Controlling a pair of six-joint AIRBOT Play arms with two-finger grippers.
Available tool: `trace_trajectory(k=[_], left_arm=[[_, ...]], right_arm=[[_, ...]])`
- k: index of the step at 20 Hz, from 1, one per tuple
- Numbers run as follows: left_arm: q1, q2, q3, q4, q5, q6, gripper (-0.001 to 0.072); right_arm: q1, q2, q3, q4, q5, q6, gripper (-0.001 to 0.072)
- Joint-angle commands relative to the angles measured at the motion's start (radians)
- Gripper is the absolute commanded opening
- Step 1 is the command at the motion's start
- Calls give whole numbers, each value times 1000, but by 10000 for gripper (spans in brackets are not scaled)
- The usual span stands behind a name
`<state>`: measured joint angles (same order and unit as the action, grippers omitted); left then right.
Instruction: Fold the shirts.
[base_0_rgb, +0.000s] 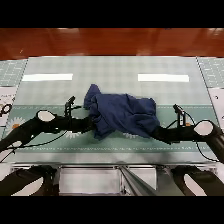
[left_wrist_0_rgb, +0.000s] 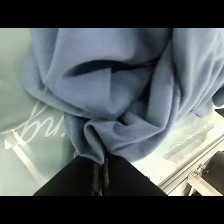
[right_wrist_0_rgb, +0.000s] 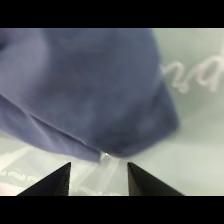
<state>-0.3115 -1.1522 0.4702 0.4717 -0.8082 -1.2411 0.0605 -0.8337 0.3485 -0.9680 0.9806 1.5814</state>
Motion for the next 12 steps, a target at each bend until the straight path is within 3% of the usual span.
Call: trace_trajectory(k=[1,8,9,11,12], left_arm=[[-1,-1,5,-1,-8,3,20],[0,-1,5,-1,-11,3,20],[0,-1,5,-1,-8,3,20],[21,0,17,0,-13,33,20],[47,5,40,-1,-42,37,20]], right_arm=[[55,-35,-7,69,-119,31,409],[56,-225,-7,386,-192,-191,399],[56,-243,-6,439,-199,-227,328],[56,-260,0,569,-183,-361,25],[55,-257,23,619,-142,-430,25]])
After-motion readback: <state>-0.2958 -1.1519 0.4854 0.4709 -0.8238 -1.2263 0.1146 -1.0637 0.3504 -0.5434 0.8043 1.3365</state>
